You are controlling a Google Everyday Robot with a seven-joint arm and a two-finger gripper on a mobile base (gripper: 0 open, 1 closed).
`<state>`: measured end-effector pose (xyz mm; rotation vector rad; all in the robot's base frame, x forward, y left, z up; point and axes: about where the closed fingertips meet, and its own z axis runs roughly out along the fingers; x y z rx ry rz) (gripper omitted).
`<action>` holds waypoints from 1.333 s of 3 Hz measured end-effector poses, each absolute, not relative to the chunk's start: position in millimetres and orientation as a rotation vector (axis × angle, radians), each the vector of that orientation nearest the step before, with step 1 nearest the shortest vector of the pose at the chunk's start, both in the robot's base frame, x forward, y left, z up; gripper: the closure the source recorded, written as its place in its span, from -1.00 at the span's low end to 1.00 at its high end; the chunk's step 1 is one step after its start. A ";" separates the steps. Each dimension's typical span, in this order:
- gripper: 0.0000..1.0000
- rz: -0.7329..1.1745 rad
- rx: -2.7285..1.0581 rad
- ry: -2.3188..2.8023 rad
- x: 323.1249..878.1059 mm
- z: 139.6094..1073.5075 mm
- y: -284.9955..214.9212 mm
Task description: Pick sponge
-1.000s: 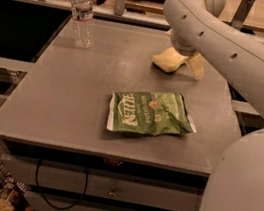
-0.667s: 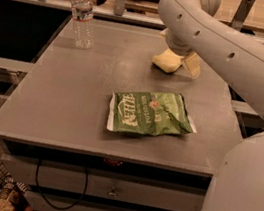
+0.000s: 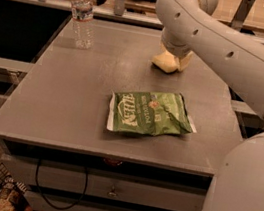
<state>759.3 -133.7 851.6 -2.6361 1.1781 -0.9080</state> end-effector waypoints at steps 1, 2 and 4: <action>0.30 -0.898 -2.643 1.174 757.8 852.0 -132.7; 0.76 -0.896 -2.643 1.175 757.0 853.4 -132.8; 1.00 -0.980 -2.570 1.173 757.9 887.6 -136.7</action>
Offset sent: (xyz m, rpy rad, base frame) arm -0.0032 0.0018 0.0080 0.0043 0.0033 0.0050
